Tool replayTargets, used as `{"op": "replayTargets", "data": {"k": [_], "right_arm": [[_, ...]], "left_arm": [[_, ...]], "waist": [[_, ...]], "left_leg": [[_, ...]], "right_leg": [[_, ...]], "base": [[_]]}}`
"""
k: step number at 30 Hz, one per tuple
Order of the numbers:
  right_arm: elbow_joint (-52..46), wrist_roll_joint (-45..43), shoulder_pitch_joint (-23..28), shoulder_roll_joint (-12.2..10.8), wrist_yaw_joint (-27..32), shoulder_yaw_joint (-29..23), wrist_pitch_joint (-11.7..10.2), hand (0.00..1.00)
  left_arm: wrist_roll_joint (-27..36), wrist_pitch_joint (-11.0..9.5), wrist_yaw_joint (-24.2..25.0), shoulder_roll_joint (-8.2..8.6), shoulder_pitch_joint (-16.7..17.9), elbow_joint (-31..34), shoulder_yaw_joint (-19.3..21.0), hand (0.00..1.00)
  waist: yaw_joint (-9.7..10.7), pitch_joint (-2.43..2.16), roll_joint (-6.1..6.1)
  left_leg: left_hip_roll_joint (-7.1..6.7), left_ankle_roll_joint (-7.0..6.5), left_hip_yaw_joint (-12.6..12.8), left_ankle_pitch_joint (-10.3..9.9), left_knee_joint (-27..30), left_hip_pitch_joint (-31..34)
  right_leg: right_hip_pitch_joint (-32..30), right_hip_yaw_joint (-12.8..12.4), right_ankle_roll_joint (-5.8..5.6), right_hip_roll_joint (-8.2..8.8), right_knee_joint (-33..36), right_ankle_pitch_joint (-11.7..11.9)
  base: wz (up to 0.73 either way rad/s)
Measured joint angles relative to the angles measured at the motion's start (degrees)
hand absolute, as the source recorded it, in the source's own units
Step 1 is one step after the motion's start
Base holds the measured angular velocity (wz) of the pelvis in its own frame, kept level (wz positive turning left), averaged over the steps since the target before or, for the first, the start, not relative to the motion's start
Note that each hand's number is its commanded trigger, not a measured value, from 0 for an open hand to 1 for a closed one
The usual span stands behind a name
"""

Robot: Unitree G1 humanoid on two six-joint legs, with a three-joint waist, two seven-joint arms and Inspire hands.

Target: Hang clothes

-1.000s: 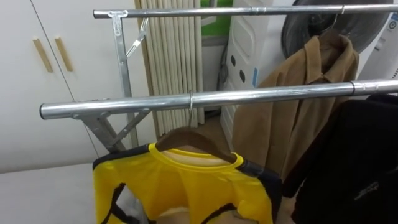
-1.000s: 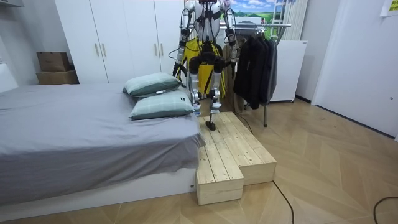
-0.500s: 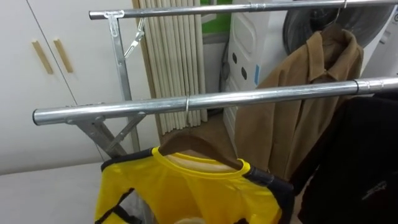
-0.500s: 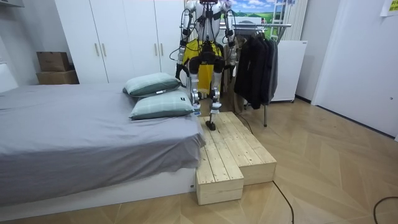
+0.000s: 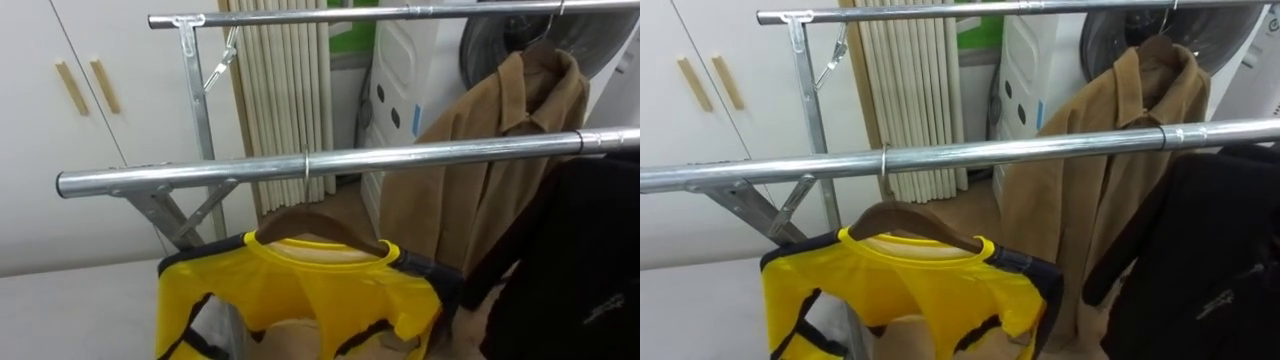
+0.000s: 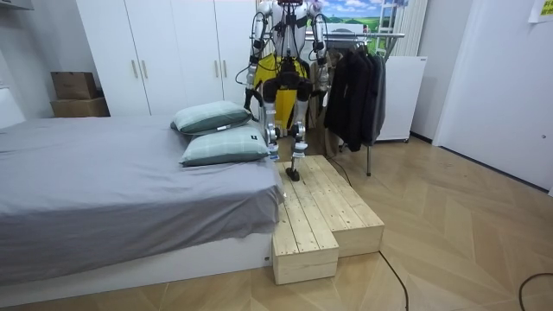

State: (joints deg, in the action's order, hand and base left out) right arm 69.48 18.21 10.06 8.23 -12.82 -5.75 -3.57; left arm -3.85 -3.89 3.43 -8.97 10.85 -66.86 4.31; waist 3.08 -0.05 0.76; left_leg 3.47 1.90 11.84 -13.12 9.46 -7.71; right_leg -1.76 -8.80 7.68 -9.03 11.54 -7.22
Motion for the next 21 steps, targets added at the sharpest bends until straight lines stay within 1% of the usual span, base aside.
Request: {"op": "replayTargets", "data": {"k": [3, 5, 8, 13, 17, 19, 21], "right_arm": [[0.1, -0.4, -0.1, 0.0, 0.0, 0.0, 0.0, 0.0], [0.4, -0.7, -0.4, 0.1, 0.0, 0.0, 0.2, 0.0], [0.6, -0.6, -0.9, 0.2, 0.0, 0.0, 1.2, 0.0], [0.7, -0.4, -1.0, 0.2, 0.0, 0.0, 1.3, 0.0], [0.5, -0.3, -1.3, 0.2, 0.3, 0.1, 1.9, 0.0], [-0.1, -0.3, -1.6, 0.1, 0.8, 0.7, 2.1, 0.0], [-0.5, -0.6, -2.3, 0.4, 1.0, 2.0, 2.3, 0.0]], "left_arm": [[0.0, 0.3, 0.4, -0.01, 0.0, 0.0, 0.0, 0.0], [0.3, 0.4, 0.7, -0.03, 0.0, 0.0, 0.0, 0.0], [2.1, 1.0, 1.0, -0.01, -0.1, 0.0, -0.1, 0.0], [2.1, 1.2, 1.0, -0.02, 0.2, 0.0, -0.1, 0.0], [2.1, 1.4, 0.5, 0.05, -0.2, 0.0, -0.3, 0.0], [3.2, 1.4, 0.3, -0.01, -0.4, 0.0, -1.1, 0.0], [3.2, 1.3, -0.1, -0.05, -0.3, 0.1, -1.0, 0.0]], "waist": [[0.0, 0.02, 0.04], [0.0, 0.13, 0.08], [0.2, 0.14, 0.1], [0.0, 0.15, 0.13], [0.0, 0.16, 0.13], [-0.1, 0.28, 0.08], [-0.2, 0.26, -0.1]], "left_leg": [[0.04, 0.0, -0.5, 0.0, 0.0, -0.2], [0.04, 0.0, -1.2, 0.0, 0.0, -0.6], [0.04, 0.0, -1.2, 0.0, 0.0, -1.0], [0.1, 0.01, -1.1, 0.0, 0.0, -1.0], [0.11, 0.01, -1.3, 0.0, 0.2, -1.0], [-0.15, 0.02, -1.6, 0.0, 0.7, -0.7], [-0.32, 0.02, -1.5, 0.0, 2.3, 0.6]], "right_leg": [[0.3, 0.3, 0.19, 0.0, 0.0, -0.1], [0.7, 0.4, 0.29, -0.03, 0.1, -0.3], [1.1, 0.4, 0.38, -0.08, 0.3, -0.6], [1.1, 0.9, 0.48, -0.03, 0.2, -0.7], [1.1, 1.3, 0.65, 0.08, 0.5, -1.0], [0.6, 1.7, 0.78, 0.39, 2.4, -2.1], [-0.4, 2.5, 0.93, 0.89, 3.7, -2.9]], "base": [[0.05], [0.02], [0.04], [0.0], [0.02], [0.1], [0.19]]}}
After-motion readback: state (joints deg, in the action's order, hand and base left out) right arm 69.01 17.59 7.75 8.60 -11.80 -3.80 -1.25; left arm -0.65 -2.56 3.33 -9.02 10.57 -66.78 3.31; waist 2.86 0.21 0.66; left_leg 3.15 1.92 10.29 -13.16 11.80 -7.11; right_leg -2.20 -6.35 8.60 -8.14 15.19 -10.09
